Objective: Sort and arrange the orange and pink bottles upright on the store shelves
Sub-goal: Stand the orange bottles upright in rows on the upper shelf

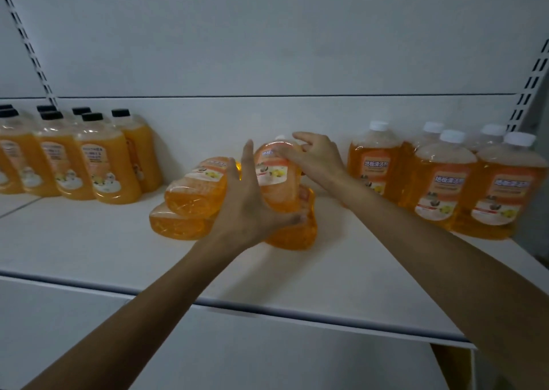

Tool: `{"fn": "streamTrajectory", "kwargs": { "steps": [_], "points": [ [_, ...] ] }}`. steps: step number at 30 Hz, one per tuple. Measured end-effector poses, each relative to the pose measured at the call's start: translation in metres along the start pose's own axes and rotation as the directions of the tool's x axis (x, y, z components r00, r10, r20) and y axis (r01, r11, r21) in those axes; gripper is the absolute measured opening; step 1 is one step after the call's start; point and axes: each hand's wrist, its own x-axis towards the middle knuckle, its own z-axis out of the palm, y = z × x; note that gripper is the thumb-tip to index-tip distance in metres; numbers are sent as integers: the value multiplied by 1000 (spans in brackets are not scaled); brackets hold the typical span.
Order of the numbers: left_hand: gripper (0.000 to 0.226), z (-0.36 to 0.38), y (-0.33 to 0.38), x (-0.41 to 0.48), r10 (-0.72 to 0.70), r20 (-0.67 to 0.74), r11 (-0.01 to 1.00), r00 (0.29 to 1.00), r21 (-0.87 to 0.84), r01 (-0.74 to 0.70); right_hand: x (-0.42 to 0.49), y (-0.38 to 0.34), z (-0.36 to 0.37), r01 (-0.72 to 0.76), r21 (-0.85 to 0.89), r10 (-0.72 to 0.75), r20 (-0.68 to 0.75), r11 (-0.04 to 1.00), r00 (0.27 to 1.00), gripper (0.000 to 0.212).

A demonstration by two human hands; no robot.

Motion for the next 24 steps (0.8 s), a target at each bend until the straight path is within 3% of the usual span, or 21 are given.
{"fn": "streamTrajectory", "kwargs": {
  "steps": [2, 5, 9, 13, 19, 24],
  "points": [
    [136, 7, 9, 0, -3, -17, 1000, 1000, -17, 2, -4, -10, -13, 63, 24, -62, -37, 998, 997, 74],
    [138, 19, 23, 0, 118, -52, 991, 992, -60, -121, -13, -29, -39, 177, 26, -175, -53, 984, 983, 78],
    [133, 37, 40, -7, 244, -70, 955, 967, -154, -252, -30, -38, -77, 300, 3, -300, 14, 954, 954, 79],
    [138, 62, 51, -14, 300, -42, 925, 953, -233, -301, -46, -23, -110, 270, -27, -269, 36, 963, 963, 85],
    [142, 105, 60, -33, 268, 49, 946, 962, -202, -254, -72, 1, -131, 223, -350, -169, 177, 910, 970, 93],
    [134, 113, 58, -29, 315, 126, 943, 941, -157, -295, -77, 16, -139, 226, -466, -178, 146, 855, 973, 91]
  ]
}}
